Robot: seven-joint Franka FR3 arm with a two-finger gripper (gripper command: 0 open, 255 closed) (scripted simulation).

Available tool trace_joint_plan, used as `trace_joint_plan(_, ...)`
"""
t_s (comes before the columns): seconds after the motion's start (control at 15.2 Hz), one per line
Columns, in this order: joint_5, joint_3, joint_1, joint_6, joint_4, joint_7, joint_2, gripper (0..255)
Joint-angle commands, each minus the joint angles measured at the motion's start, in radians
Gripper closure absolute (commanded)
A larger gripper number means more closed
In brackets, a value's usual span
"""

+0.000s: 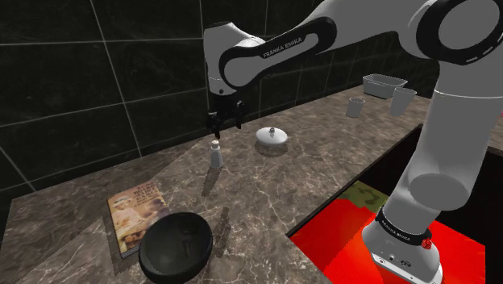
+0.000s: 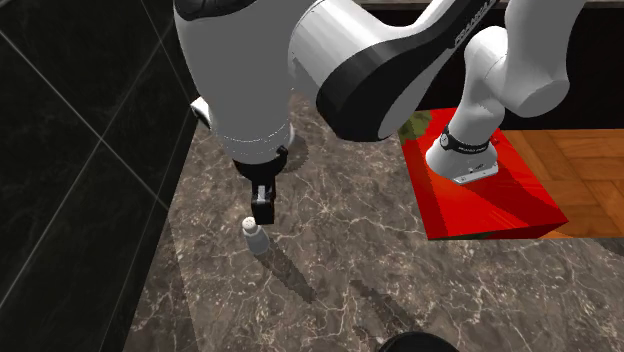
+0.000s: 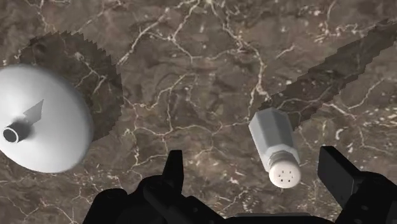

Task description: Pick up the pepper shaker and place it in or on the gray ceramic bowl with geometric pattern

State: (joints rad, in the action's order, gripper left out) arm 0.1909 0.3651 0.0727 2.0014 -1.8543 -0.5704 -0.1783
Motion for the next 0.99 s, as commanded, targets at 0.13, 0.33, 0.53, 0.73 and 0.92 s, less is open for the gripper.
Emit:
trace_joint_plan(0.13, 0.073, -0.003, 0.047, -0.012, 0.160, -0.061, -0.169, 0)
trace_joint_plan(0.33, 0.095, -0.010, 0.066, -0.009, 0.209, -0.077, -0.227, 0)
trace_joint_plan(0.53, 0.103, -0.014, 0.064, 0.024, 0.188, -0.082, -0.241, 0)
trace_joint_plan(0.73, 0.113, -0.020, 0.063, 0.064, 0.165, -0.088, -0.259, 0)
trace_joint_plan(0.92, 0.113, -0.020, 0.063, 0.064, 0.165, -0.088, -0.259, 0)
